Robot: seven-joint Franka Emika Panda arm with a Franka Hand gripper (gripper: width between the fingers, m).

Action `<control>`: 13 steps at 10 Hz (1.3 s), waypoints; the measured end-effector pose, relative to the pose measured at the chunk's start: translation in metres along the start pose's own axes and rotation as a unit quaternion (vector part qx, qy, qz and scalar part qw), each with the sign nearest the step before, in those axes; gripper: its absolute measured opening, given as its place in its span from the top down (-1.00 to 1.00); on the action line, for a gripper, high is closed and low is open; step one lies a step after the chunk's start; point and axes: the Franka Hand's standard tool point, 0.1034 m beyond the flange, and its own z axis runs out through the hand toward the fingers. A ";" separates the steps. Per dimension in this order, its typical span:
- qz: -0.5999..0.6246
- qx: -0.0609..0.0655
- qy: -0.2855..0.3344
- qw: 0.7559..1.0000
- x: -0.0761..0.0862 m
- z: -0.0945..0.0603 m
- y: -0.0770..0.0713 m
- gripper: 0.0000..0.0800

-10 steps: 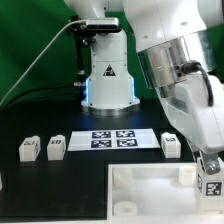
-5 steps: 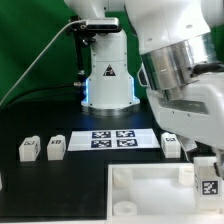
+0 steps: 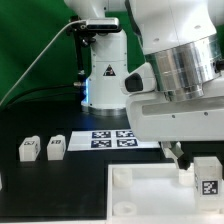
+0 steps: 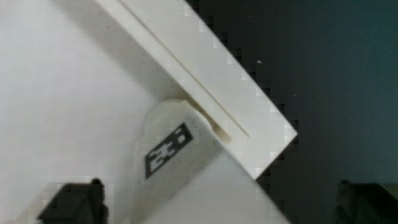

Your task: Assemble one leg

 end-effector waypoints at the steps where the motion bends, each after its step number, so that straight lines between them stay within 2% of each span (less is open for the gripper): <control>1: -0.068 -0.009 0.006 0.998 0.005 0.000 -0.002 -0.62; 3: -0.050 -0.007 0.006 0.999 0.004 0.001 -0.001 -0.62; 4: -0.054 -0.007 0.006 0.999 0.004 0.001 -0.001 -0.38; 5: -0.027 -0.005 0.005 1.000 0.003 0.001 -0.002 -0.38; 6: 0.033 -0.002 0.004 0.999 0.002 0.001 -0.003 0.08; 7: 0.056 -0.001 0.004 0.998 0.002 0.002 -0.003 0.26; 9: 0.185 0.004 0.006 0.983 0.004 0.001 -0.002 0.26; 11: 0.346 0.024 0.017 0.938 0.004 0.002 0.002 0.26; 13: 0.522 0.046 0.015 0.852 0.003 0.002 0.003 0.26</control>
Offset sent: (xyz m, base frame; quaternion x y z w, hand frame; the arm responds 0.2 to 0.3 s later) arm 0.0000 0.0000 0.0000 0.0000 0.0000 0.0000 1.0000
